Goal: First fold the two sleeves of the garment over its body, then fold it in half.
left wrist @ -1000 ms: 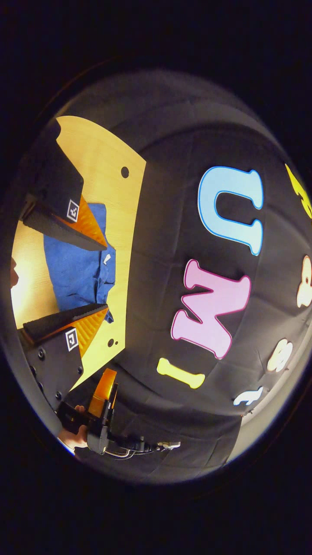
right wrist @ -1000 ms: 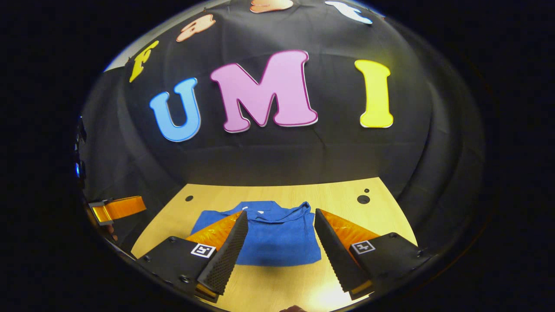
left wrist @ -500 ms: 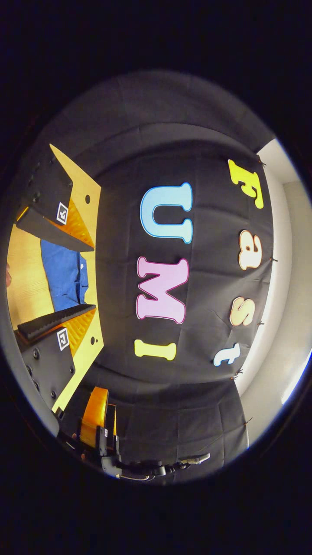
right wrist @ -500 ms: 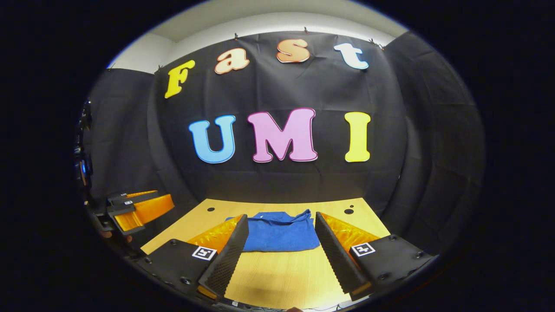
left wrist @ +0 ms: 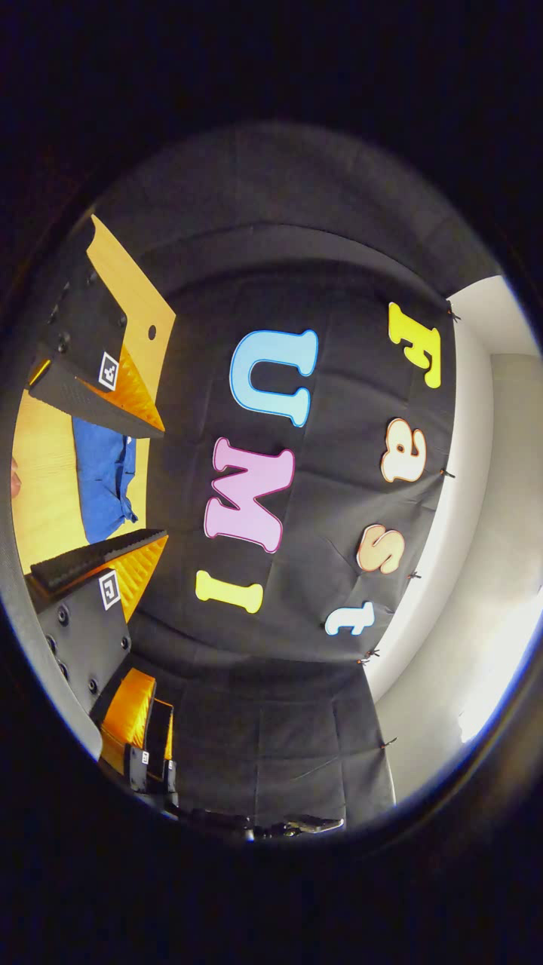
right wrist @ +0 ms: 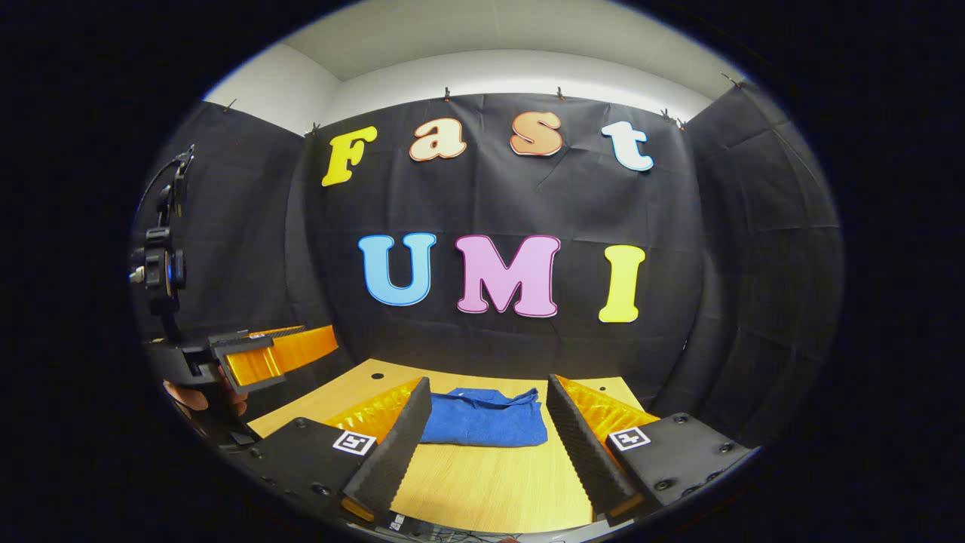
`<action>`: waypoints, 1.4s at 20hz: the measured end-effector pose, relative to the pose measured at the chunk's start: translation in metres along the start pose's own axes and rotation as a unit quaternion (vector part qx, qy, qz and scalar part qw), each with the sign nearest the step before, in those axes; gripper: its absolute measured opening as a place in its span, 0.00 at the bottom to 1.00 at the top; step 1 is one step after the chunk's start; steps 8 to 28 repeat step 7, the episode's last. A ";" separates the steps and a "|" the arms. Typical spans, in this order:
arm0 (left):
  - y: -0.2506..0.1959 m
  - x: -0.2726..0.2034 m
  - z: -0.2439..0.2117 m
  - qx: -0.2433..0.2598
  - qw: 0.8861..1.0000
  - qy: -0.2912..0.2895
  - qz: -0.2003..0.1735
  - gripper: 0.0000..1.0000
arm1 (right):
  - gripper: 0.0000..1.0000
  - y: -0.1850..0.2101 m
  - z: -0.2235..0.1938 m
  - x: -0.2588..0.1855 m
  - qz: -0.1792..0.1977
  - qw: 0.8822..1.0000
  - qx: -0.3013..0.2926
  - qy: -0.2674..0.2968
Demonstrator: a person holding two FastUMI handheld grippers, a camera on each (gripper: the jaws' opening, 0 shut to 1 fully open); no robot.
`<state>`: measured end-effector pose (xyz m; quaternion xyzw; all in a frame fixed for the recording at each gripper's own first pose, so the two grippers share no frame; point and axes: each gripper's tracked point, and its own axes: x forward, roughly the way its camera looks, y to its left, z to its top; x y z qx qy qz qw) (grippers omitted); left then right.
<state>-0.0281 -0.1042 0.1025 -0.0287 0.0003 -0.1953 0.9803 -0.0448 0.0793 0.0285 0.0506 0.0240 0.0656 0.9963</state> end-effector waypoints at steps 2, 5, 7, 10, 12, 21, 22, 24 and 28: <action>-0.005 -0.008 0.022 0.034 0.999 -0.025 0.003 0.69 | 0.96 -0.008 0.009 -0.001 -0.008 1.000 0.006 -0.009; -0.019 -0.013 0.021 0.078 0.996 -0.032 0.002 0.66 | 0.96 -0.020 0.016 -0.002 -0.025 1.000 0.006 -0.017; -0.022 -0.014 0.017 0.091 0.996 -0.023 0.007 0.66 | 0.87 -0.018 0.016 -0.003 -0.024 0.999 0.014 -0.017; -0.022 -0.014 0.017 0.091 0.996 -0.023 0.007 0.66 | 0.87 -0.018 0.016 -0.003 -0.024 0.999 0.014 -0.017; -0.022 -0.014 0.017 0.091 0.996 -0.023 0.007 0.66 | 0.87 -0.018 0.016 -0.003 -0.024 0.999 0.014 -0.017; -0.022 -0.014 0.017 0.091 0.996 -0.023 0.007 0.66 | 0.87 -0.018 0.016 -0.003 -0.024 0.999 0.014 -0.017; -0.022 -0.014 0.017 0.091 0.996 -0.023 0.007 0.66 | 0.87 -0.018 0.016 -0.003 -0.024 0.999 0.014 -0.017; -0.022 -0.014 0.017 0.091 0.996 -0.023 0.007 0.66 | 0.87 -0.018 0.016 -0.003 -0.024 0.999 0.014 -0.017; -0.022 -0.014 0.017 0.091 0.996 -0.023 0.007 0.66 | 0.87 -0.018 0.016 -0.003 -0.024 0.999 0.014 -0.017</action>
